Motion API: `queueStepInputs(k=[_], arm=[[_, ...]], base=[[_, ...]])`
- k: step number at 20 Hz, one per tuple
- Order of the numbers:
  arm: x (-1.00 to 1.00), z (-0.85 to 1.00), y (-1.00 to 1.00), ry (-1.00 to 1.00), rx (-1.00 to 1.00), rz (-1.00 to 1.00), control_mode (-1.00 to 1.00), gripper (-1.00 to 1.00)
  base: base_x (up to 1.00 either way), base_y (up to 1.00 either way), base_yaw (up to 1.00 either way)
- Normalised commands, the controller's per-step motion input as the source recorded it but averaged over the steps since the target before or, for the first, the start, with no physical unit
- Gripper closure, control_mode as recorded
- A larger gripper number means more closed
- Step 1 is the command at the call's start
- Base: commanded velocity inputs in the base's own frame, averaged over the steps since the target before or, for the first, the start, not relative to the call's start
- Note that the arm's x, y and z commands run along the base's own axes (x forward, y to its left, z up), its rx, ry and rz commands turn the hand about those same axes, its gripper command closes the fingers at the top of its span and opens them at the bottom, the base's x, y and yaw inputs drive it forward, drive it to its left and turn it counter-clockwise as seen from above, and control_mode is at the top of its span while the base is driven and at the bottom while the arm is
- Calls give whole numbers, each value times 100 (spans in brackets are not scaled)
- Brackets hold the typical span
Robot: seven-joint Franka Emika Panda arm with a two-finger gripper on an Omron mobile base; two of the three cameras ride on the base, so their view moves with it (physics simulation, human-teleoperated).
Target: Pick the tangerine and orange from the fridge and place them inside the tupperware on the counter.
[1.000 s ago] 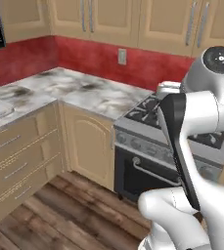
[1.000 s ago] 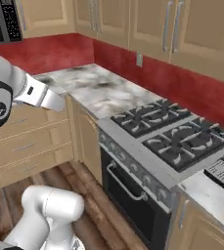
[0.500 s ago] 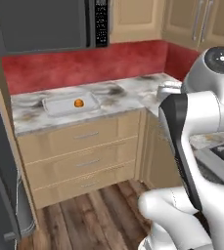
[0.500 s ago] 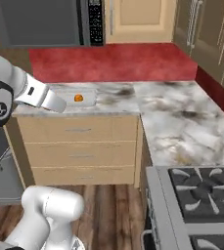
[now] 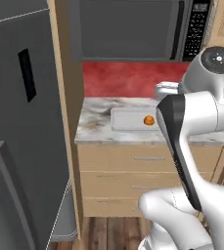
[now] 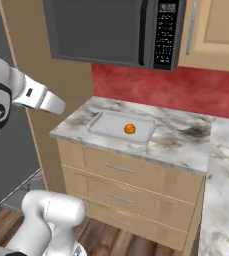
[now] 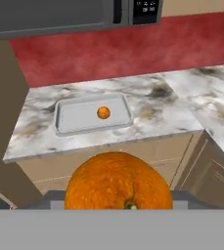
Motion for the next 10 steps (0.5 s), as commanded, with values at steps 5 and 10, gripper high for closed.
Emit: queueStepInputs(k=[5,10], arm=[[0,0,0,0,0,0,100,100],[0,0,0,0,0,0,100,100]], base=[[98,-17,14],[75,-7,0]])
